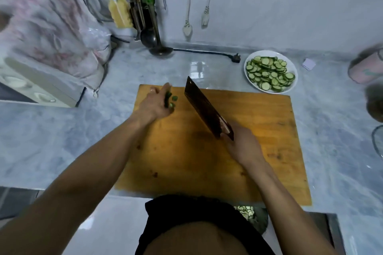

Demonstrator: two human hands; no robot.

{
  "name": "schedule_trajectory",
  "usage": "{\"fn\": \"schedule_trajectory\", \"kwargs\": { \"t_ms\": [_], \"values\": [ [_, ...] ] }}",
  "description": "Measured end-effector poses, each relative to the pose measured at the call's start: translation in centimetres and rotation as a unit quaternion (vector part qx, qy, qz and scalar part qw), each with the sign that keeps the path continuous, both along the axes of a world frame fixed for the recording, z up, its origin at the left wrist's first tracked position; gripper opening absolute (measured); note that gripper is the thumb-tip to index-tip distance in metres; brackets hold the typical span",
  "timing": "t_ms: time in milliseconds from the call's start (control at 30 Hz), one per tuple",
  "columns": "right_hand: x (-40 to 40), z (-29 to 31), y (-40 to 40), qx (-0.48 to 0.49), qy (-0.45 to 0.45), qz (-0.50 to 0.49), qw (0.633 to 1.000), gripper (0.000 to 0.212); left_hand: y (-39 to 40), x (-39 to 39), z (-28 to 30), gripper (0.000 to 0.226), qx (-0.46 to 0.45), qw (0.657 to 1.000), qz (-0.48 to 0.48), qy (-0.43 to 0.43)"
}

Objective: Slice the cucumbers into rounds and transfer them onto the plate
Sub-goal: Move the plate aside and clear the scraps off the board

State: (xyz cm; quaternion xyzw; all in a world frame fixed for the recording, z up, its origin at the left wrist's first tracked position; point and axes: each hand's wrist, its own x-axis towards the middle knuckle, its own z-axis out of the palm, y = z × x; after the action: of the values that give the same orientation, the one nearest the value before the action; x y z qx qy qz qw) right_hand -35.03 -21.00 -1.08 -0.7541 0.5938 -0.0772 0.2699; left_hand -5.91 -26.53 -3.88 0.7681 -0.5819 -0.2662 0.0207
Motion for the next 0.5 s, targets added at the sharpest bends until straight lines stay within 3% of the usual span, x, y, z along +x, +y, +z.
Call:
{"fn": "schedule_trajectory", "kwargs": {
  "t_ms": [133, 267, 500],
  "values": [
    [0.8, -0.1, 0.5, -0.011, -0.009, -0.026, 1.000, 0.029, -1.6, 0.2, -1.5, 0.079, -0.012, 0.996, -0.076, -0.044],
    [1.3, 0.1, 1.3, -0.012, -0.023, -0.044, 0.999, 0.025, -1.2, -0.8, -3.2, 0.051, -0.111, 0.976, -0.136, -0.131],
    [1.5, 0.2, 2.2, 0.009, -0.029, -0.077, 0.997, 0.020, 0.8, -1.4, -4.5, 0.030, -0.150, 0.972, -0.123, -0.133]
  ]
}}
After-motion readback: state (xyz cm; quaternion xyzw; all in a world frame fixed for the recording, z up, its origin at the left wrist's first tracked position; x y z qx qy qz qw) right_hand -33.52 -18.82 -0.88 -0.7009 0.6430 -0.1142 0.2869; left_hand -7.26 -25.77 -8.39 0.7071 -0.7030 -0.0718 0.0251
